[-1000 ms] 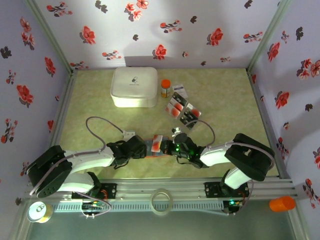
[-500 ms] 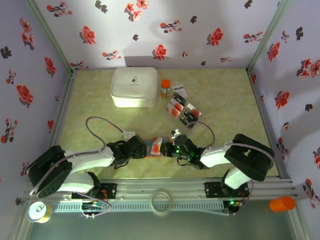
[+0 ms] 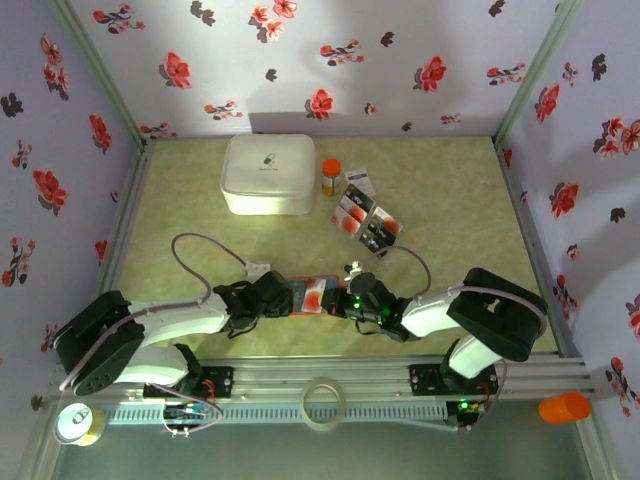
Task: Put the credit cards into the card holder
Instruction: Insert the credit card into the card slot.
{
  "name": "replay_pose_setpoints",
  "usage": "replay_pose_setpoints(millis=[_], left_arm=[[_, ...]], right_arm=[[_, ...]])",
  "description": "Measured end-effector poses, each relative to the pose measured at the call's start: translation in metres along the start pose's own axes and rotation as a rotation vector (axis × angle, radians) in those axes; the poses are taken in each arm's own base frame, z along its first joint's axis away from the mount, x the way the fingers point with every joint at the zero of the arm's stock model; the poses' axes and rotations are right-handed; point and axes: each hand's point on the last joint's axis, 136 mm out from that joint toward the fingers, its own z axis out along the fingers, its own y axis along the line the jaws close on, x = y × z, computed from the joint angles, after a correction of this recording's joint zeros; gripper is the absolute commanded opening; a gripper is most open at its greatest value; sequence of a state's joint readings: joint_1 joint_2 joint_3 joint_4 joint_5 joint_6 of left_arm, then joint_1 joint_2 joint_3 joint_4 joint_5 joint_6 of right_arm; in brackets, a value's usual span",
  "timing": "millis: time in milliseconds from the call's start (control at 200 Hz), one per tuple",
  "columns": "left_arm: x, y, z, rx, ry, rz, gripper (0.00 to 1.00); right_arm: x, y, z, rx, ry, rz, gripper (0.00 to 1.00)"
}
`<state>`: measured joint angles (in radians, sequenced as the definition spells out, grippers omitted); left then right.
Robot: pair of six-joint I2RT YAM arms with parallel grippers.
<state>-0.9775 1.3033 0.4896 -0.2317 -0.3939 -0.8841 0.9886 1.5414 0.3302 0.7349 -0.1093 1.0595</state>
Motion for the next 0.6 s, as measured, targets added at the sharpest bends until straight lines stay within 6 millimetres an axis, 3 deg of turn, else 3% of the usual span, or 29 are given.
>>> replay_pose_setpoints(millis=[605], left_arm=[[-0.0005,0.0001,0.0001,0.0,-0.004,-0.001,1.0]], right_arm=[[0.0078,0.0009,0.0085,-0.002,0.054,0.012,0.0]])
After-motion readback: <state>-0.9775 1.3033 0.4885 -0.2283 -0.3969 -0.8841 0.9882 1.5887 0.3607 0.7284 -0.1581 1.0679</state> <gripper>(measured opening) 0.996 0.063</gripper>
